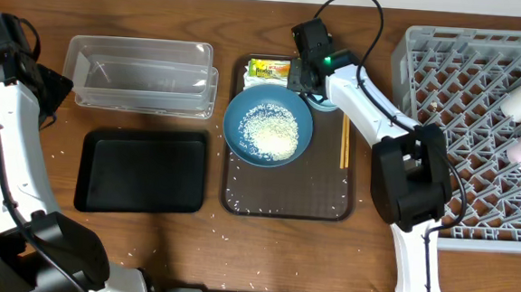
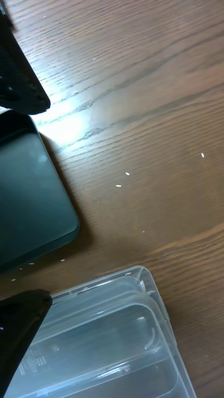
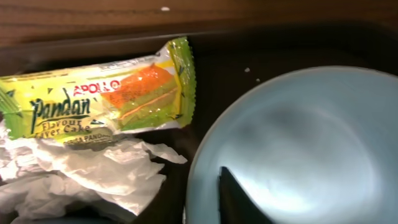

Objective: Sort waste into correct bins and load items into the dishwasher rack
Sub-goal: 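Grasp the light-blue plate's rim with the right gripper, then carry the light-blue plate to the rack's upper right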

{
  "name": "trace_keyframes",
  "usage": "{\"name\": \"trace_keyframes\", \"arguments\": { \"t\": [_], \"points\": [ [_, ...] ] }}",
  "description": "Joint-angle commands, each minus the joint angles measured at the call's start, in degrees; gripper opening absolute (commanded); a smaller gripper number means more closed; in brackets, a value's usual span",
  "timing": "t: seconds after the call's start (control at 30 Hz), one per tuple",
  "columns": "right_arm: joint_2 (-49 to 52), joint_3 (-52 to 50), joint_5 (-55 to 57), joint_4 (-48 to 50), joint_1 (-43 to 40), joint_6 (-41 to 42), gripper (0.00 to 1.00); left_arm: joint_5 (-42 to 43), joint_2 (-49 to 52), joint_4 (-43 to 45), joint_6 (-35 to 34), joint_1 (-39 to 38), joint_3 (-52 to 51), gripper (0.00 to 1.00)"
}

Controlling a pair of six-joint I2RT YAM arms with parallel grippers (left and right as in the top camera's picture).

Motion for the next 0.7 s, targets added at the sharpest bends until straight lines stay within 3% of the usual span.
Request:
{"name": "trace_keyframes", "arguments": {
  "t": [0.0, 0.07, 0.3, 0.67],
  "points": [
    [1.22, 0.0, 0.5, -0.15, 0.94, -0.17, 0.09, -0.48, 0.2, 0.0, -0.28, 0.17, 0.26, 0.93],
    [0.96, 0.13, -0.44, -0.13, 0.94, -0.15, 0.01, -0.48, 0.2, 0.02, -0.28, 0.17, 0.26, 0.93],
    [-3.06, 0.55, -6.29, -0.31, 0.35, -0.15, 0.01, -0.48, 0.2, 0.0, -0.28, 0.17, 0.26, 0.93],
    [-21.99, 0.55, -11.5, -3.32, -6.29, -0.26, 0.01, -0.48, 0.2, 0.0, -0.28, 0.17, 0.26, 0.93]
  ]
}}
